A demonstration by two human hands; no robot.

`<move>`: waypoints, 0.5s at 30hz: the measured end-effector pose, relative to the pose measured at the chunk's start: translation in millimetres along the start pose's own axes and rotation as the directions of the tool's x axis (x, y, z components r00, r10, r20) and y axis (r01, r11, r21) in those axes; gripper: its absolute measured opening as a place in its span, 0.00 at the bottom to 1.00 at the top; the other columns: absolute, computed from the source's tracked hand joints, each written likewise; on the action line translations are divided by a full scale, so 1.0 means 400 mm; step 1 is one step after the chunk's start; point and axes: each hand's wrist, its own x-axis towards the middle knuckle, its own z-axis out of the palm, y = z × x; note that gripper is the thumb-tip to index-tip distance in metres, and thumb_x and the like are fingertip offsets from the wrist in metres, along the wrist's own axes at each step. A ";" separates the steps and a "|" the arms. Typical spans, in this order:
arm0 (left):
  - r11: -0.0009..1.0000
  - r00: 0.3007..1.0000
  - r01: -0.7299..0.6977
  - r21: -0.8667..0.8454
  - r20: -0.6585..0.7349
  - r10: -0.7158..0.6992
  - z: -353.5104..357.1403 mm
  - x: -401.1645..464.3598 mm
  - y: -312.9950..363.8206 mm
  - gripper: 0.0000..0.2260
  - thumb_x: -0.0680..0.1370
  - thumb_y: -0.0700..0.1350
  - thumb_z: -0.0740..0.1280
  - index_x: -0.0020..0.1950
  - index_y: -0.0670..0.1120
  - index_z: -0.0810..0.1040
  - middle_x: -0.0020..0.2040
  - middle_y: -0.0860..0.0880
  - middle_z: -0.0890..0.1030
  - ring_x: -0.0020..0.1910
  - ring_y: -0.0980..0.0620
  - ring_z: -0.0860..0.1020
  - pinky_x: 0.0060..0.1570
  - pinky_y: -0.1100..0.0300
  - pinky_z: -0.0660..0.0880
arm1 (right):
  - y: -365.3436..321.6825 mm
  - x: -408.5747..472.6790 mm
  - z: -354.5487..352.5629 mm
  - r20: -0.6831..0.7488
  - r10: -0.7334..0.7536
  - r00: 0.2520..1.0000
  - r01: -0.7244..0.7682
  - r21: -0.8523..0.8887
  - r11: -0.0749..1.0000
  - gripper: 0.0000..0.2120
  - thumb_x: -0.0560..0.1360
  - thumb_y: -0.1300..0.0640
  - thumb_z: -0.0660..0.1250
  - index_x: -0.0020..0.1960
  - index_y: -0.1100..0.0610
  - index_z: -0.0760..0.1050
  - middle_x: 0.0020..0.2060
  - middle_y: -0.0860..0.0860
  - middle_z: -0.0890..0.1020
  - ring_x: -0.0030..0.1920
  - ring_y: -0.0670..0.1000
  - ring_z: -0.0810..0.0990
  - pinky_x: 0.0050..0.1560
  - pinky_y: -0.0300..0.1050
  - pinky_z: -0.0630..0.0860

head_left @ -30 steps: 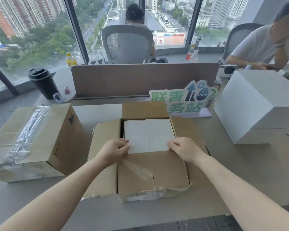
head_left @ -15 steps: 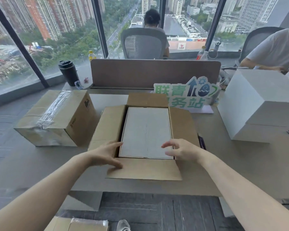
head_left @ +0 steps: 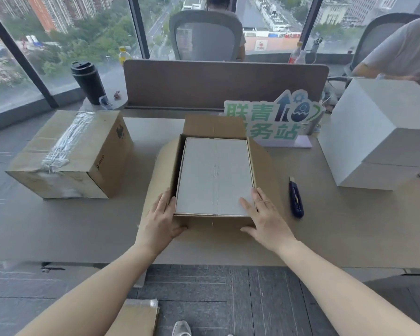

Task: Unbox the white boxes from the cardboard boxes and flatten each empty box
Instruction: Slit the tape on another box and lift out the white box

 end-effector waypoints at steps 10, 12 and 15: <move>1.000 0.998 0.003 0.031 0.058 -0.005 -0.021 -0.042 0.009 0.38 0.71 0.68 0.63 0.74 0.47 0.68 0.79 0.45 0.57 0.76 0.43 0.60 0.69 0.47 0.69 | -0.016 -0.034 0.009 -0.074 0.007 0.997 -0.008 -0.013 1.000 0.35 0.75 0.38 0.64 0.75 0.56 0.67 0.75 0.59 0.65 0.78 0.60 0.58 0.75 0.56 0.61; 0.997 0.995 0.069 -0.016 0.080 -0.068 -0.062 -0.023 0.024 0.40 0.73 0.71 0.53 0.77 0.48 0.62 0.79 0.47 0.58 0.75 0.45 0.59 0.72 0.49 0.64 | -0.024 -0.017 -0.020 -0.097 0.062 0.993 -0.061 0.010 0.998 0.34 0.77 0.36 0.55 0.73 0.59 0.70 0.72 0.57 0.71 0.75 0.59 0.64 0.73 0.54 0.63; 0.988 0.983 0.136 -0.077 0.134 -0.125 -0.112 0.058 0.050 0.35 0.78 0.66 0.52 0.78 0.45 0.59 0.78 0.48 0.59 0.75 0.47 0.58 0.72 0.51 0.62 | -0.055 0.055 -0.074 -0.087 0.182 0.979 -0.185 -0.027 0.982 0.32 0.77 0.39 0.49 0.64 0.62 0.74 0.61 0.56 0.80 0.64 0.59 0.73 0.64 0.53 0.70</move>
